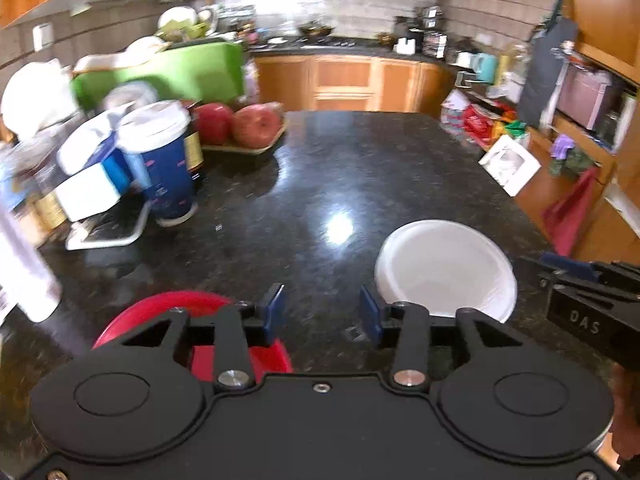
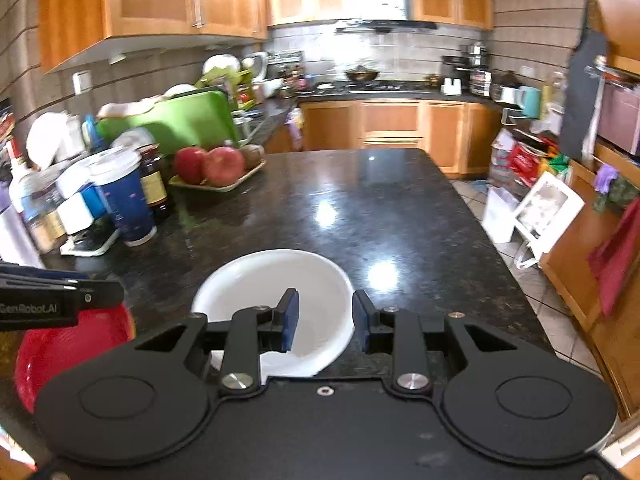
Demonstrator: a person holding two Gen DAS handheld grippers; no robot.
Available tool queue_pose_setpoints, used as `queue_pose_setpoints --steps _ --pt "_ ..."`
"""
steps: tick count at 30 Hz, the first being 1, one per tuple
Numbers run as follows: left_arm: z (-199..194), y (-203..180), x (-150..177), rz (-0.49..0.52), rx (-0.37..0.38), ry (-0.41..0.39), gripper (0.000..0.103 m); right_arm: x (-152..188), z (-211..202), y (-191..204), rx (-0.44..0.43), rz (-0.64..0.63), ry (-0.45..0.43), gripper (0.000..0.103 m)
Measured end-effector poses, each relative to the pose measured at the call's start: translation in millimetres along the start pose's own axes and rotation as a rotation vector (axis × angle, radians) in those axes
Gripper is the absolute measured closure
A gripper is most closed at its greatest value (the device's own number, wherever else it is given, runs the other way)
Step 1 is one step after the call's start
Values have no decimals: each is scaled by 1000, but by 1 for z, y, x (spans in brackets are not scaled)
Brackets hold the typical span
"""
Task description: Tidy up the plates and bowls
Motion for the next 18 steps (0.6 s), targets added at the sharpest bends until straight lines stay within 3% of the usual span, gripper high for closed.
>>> queue_pose_setpoints --steps 5,18 --pt "11 -16 -5 38 28 15 52 -2 8 -9 9 43 12 72" --pt "41 -39 -10 46 -16 97 52 -8 56 -34 -104 13 103 71"
Point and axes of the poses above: each gripper's, at about its wrist camera, not at the fingertips, and z roughly the way its jaws point, y to its left, x to its underside, the point moved 1 cm from there along z, roughly the way its jaws point, and after that the axes turned 3 degrees about x, right-handed, at the moved point
